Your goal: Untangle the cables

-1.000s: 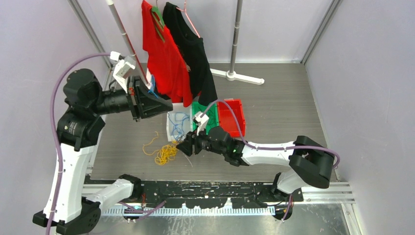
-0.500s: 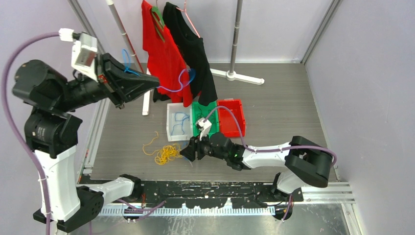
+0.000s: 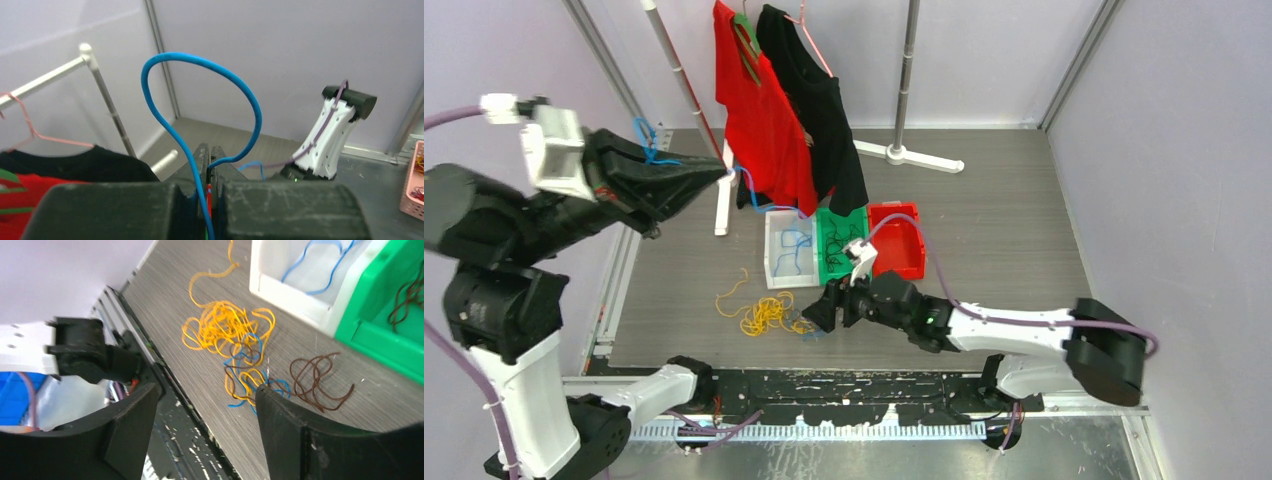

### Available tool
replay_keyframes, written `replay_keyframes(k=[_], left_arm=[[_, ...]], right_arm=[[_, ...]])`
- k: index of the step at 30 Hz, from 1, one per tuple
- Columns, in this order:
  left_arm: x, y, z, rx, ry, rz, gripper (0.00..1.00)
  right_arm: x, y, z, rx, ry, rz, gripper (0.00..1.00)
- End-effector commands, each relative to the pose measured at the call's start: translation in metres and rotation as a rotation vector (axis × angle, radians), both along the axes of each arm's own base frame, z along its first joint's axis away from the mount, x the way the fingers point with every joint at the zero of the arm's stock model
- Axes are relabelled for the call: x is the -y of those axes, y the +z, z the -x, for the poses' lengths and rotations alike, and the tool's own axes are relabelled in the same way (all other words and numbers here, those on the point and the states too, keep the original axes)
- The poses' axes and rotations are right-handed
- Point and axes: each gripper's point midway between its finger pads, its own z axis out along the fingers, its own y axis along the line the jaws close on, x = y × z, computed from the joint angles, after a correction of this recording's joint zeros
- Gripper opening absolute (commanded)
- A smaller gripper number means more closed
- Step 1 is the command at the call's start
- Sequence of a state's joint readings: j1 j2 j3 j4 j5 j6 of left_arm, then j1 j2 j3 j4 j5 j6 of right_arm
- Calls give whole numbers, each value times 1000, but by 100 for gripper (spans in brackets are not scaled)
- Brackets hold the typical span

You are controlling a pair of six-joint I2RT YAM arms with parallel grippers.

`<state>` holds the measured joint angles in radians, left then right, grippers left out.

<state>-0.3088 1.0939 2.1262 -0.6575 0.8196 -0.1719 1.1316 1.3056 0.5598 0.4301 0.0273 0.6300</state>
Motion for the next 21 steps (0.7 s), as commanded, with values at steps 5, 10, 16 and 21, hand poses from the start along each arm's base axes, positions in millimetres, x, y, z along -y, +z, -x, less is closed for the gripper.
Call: replay_keyframes(k=[5,10,16,21], left_arm=[[20,-135,-55,-376,-19,-143,0],[29,-199,-91,-513,-4,-229,0],[35,-255,-143,-556,116,-366,0],[18,-311,-181,-512,262,-568,0]], right_arm=[[66,94,-40,165,-295,-22,88],[137,99,-76,217,-613,127,87],[170,91,-86,210,-743,176,86],[179,86,-86,199,-783,173,85]])
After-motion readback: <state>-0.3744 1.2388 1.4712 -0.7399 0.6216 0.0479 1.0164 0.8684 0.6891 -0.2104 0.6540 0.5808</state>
